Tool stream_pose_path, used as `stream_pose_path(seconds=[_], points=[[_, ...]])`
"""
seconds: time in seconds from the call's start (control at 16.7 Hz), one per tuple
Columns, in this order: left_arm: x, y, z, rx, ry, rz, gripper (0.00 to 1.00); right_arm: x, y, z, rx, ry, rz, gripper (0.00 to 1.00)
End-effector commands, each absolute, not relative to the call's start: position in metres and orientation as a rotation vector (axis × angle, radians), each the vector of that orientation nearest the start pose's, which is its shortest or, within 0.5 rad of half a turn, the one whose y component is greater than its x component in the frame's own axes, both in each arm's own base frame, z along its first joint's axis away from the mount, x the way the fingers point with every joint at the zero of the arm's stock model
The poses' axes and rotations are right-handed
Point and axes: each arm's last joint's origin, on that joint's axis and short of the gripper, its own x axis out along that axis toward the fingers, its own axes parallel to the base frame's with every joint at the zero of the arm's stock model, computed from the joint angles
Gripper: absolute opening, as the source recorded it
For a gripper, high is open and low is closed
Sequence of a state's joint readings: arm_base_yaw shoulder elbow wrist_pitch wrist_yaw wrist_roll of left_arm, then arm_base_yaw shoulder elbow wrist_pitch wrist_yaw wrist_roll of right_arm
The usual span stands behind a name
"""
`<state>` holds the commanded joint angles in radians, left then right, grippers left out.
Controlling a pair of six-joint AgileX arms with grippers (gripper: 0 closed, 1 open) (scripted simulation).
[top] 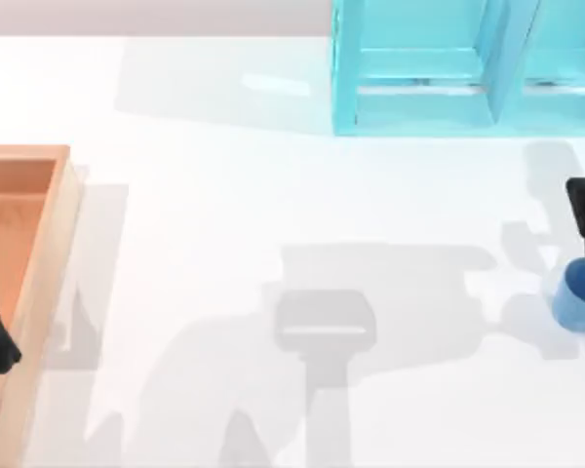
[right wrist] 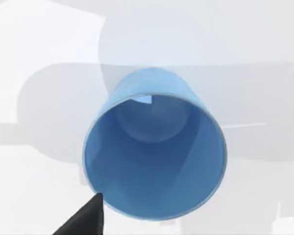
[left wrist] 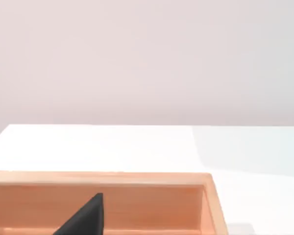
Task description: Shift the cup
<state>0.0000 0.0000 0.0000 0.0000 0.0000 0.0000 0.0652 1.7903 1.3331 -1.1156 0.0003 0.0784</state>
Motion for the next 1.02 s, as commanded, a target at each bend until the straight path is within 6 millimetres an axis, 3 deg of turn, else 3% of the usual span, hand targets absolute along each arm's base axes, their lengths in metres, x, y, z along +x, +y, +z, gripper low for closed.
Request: stream_pose_path(seconds=[0.36, 0.66, 1.02], points=[[0.106, -0.001, 0.160, 0.000, 0.000, 0.000, 1.00, 0.327, 0.025, 0.140, 0.008, 1.568, -0.008, 1.00], [0.106, -0.001, 0.160, 0.000, 0.000, 0.000, 1.00, 0.326, 0.025, 0.136, 0.008, 1.571, -0.008, 1.00], [0.106, -0.001, 0.160, 0.000, 0.000, 0.000, 1.00, 0.326, 0.025, 0.136, 0.008, 1.571, -0.008, 0.55]])
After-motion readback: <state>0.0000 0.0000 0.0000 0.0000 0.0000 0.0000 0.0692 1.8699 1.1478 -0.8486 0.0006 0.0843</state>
